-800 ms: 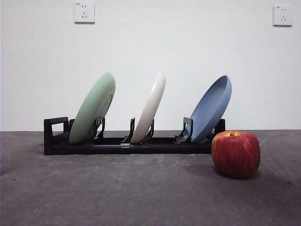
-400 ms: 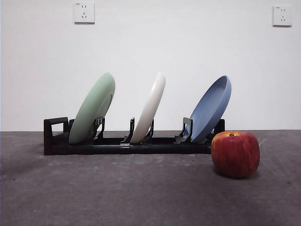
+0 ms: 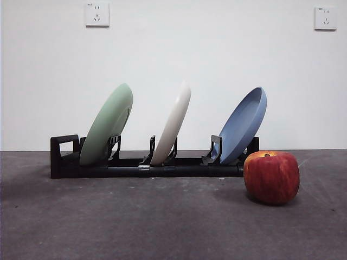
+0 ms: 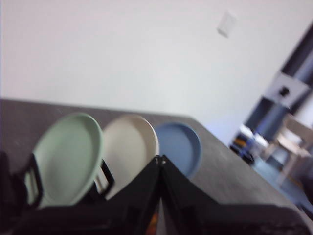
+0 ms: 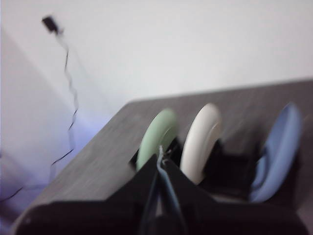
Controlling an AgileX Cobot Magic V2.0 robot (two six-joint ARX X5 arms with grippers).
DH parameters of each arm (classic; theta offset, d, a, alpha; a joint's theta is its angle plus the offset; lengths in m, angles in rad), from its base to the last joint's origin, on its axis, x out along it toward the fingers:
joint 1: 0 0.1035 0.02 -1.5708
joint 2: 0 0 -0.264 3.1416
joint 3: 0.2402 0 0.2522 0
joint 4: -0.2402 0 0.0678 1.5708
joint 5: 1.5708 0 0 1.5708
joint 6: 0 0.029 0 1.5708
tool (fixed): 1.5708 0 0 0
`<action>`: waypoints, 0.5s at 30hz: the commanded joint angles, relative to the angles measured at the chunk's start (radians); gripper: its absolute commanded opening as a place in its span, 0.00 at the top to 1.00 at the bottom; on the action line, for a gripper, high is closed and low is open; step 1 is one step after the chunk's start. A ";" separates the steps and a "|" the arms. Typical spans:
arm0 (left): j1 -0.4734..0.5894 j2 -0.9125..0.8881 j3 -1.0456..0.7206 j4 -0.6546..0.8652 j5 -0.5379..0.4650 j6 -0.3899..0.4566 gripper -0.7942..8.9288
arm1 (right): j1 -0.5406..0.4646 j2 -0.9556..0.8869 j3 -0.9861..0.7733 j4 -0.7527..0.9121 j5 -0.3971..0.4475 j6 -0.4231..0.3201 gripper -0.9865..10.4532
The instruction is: Take the green plate from the plate rack,put the plate on the table,take the apple from the table,put the apple in the plate
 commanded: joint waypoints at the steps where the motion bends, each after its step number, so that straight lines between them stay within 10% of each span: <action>1: -0.006 0.112 0.118 -0.098 0.040 0.095 0.92 | 0.041 0.090 0.111 -0.103 -0.015 -0.057 0.92; 15: -0.194 0.556 0.521 -0.457 -0.211 0.331 0.92 | 0.344 0.494 0.519 -0.537 0.479 -0.228 0.91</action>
